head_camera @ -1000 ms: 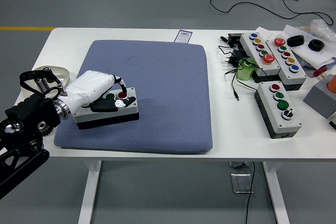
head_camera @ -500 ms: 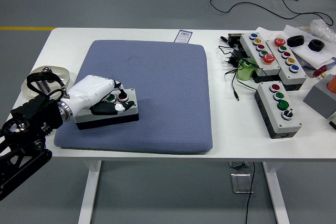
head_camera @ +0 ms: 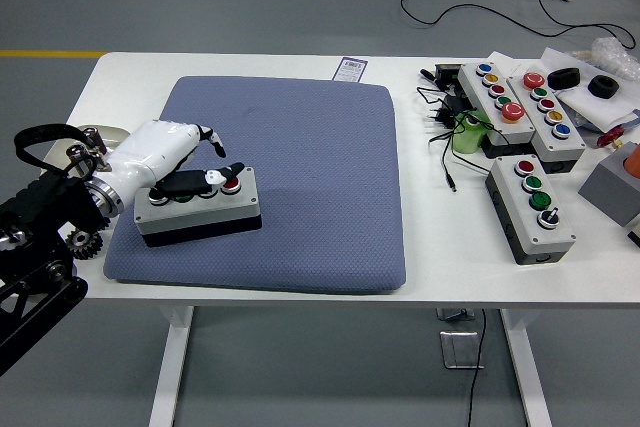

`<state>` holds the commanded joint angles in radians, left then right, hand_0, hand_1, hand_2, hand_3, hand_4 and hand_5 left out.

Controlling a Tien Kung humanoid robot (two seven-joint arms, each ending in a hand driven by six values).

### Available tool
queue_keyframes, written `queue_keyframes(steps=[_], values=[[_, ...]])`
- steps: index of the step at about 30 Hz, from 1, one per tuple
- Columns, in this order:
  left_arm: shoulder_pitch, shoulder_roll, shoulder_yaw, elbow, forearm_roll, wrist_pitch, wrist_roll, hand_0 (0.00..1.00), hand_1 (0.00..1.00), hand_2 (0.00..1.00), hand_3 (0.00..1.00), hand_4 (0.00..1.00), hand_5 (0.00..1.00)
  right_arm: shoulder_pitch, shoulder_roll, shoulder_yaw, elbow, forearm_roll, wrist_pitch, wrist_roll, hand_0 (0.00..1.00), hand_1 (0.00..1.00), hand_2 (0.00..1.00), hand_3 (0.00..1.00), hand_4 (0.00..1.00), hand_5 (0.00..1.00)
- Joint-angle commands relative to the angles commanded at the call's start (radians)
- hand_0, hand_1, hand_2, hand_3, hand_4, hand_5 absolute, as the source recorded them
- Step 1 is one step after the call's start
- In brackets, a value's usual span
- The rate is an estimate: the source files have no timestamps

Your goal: Pick up the button,place it on the desk,press the button,press the button

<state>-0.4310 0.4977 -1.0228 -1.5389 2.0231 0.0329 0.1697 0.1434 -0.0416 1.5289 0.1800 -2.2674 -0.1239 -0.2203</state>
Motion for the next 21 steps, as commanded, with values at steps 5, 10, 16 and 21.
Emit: queue_keyframes(steps=[5,10,16,21], values=[[0.022,-0.03,-0.156,0.039,-0.163,0.127,-0.029,0.003,0.174,0.249,0.776,0.733,0.998,0.003,0.001,-0.008,0.0,0.006,0.001,0.0,0.673,0.658,0.674,0.624,0.31,0.173],[0.034,-0.043,-0.215,0.127,-0.367,0.301,-0.186,0.003,0.174,0.249,0.776,0.733,0.998,0.006,0.0,-0.007,0.0,0.005,0.001,0.0,0.673,0.658,0.674,0.624,0.31,0.173],[0.059,-0.064,-0.247,0.213,-0.616,0.228,-0.279,0.599,0.72,0.73,0.924,0.699,0.998,0.007,0.001,-0.005,0.0,0.002,0.0,0.001,0.673,0.658,0.674,0.624,0.31,0.173],[0.073,-0.077,-0.255,0.254,-0.824,0.169,-0.257,0.783,0.826,0.914,0.931,0.699,0.998,0.008,0.001,-0.004,0.0,0.002,0.0,0.002,0.673,0.658,0.674,0.624,0.31,0.173]])
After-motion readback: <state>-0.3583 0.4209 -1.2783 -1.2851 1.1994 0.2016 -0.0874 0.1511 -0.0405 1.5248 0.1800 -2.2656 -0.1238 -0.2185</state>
